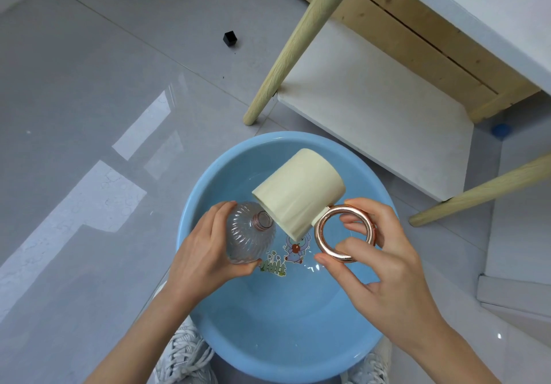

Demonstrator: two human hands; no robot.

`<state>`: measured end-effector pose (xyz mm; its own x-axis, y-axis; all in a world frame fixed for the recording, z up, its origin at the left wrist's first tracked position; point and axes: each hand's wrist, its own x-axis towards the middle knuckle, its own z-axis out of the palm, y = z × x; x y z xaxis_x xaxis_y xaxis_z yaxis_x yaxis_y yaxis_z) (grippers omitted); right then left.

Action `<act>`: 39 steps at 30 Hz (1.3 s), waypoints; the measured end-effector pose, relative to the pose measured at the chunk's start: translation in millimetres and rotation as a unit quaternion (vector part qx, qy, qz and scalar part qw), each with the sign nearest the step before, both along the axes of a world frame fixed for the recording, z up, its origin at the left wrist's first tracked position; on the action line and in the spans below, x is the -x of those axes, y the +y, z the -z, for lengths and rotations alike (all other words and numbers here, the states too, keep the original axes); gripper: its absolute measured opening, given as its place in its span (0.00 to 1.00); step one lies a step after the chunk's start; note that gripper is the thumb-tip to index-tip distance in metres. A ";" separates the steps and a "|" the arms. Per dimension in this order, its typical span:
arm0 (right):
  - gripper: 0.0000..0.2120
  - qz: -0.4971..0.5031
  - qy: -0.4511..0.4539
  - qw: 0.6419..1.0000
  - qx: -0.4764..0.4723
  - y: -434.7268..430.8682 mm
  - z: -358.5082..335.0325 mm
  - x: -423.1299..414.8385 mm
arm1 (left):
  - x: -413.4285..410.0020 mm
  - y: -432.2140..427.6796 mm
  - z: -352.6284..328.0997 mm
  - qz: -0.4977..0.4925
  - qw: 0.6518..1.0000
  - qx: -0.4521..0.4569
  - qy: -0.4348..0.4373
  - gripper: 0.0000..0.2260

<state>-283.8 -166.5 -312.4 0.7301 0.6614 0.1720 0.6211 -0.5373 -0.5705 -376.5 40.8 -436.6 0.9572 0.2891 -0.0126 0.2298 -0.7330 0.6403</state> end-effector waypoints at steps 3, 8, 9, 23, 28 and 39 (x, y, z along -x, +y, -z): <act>0.14 0.052 0.060 0.996 -0.040 -2.0 5.7 -3.9 | -0.1 0.0 0.5 0.001 1.000 0.013 -0.004 0.45; 0.17 0.137 0.161 0.972 -0.099 -2.9 12.6 -11.2 | -1.0 0.7 1.6 0.000 1.000 0.017 -0.008 0.46; 0.16 0.156 0.184 0.964 -0.109 -3.9 16.1 -13.9 | -1.0 0.9 2.2 0.000 1.000 0.017 -0.008 0.47; 0.06 0.119 0.019 0.989 0.092 -29.1 104.9 -40.6 | -4.2 -0.1 -2.6 0.015 1.000 -0.008 0.020 0.42; 0.07 0.120 -0.014 0.982 0.146 -26.4 125.2 -42.5 | -3.8 -0.3 2.0 0.031 0.999 -0.032 0.025 0.45; 0.06 0.140 0.135 0.974 0.112 -1.9 139.6 -25.2 | -3.0 -1.0 6.2 0.022 0.999 -0.039 0.024 0.46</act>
<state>-258.6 -168.3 -452.0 0.8864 0.4277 -0.1770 0.2750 -0.7942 -0.5418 -373.5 39.8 -442.8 0.9678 0.2486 -0.0387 0.2258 -0.7906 0.5692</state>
